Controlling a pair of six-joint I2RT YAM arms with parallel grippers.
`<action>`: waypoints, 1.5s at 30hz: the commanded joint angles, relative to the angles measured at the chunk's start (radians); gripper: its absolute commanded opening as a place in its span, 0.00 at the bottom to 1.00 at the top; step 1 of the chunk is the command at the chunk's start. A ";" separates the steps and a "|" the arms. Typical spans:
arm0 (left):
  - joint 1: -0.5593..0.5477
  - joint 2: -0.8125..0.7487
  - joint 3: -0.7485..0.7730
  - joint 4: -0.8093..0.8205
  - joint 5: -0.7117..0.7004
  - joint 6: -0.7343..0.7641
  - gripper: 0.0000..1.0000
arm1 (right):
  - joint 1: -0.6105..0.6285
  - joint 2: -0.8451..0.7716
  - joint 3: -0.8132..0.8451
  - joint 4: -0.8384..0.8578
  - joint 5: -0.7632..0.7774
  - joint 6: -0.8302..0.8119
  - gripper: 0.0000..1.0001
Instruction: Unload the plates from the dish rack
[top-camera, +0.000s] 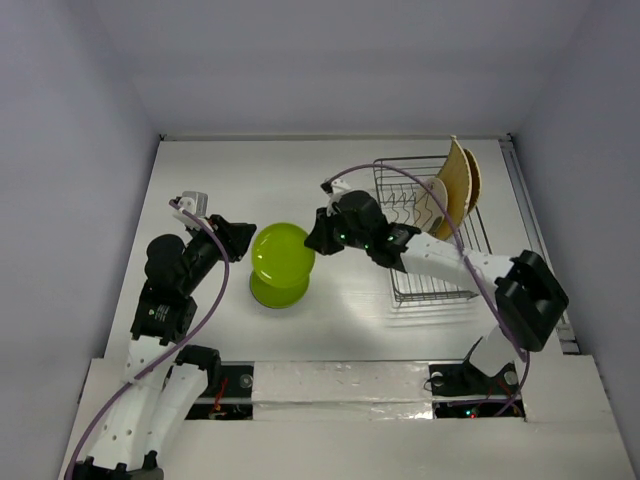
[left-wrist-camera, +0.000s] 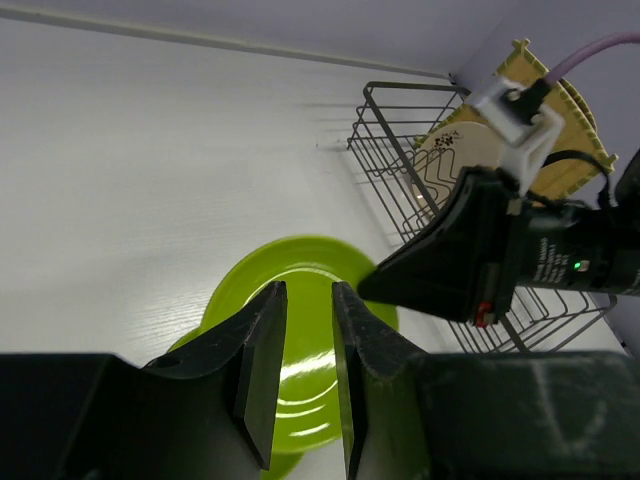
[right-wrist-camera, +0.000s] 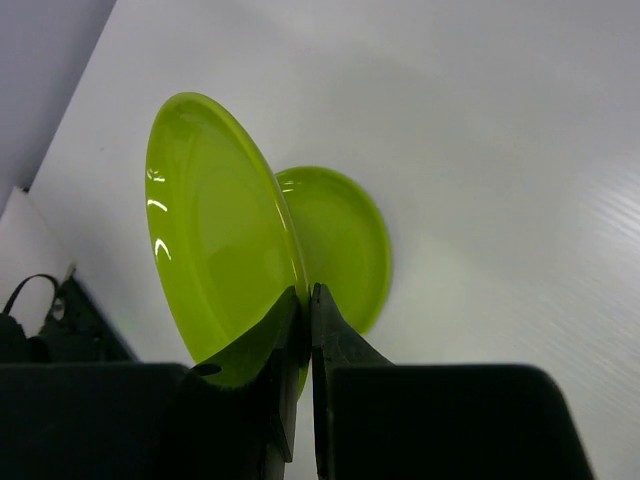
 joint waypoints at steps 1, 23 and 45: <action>-0.005 -0.012 0.035 0.035 0.005 0.006 0.22 | 0.033 0.064 0.007 0.198 -0.097 0.089 0.01; -0.005 -0.017 0.035 0.033 0.006 0.006 0.23 | 0.079 0.215 -0.032 0.192 0.024 0.129 0.23; -0.005 -0.023 0.035 0.032 0.005 0.006 0.23 | -0.023 -0.062 0.121 -0.323 0.724 -0.070 0.00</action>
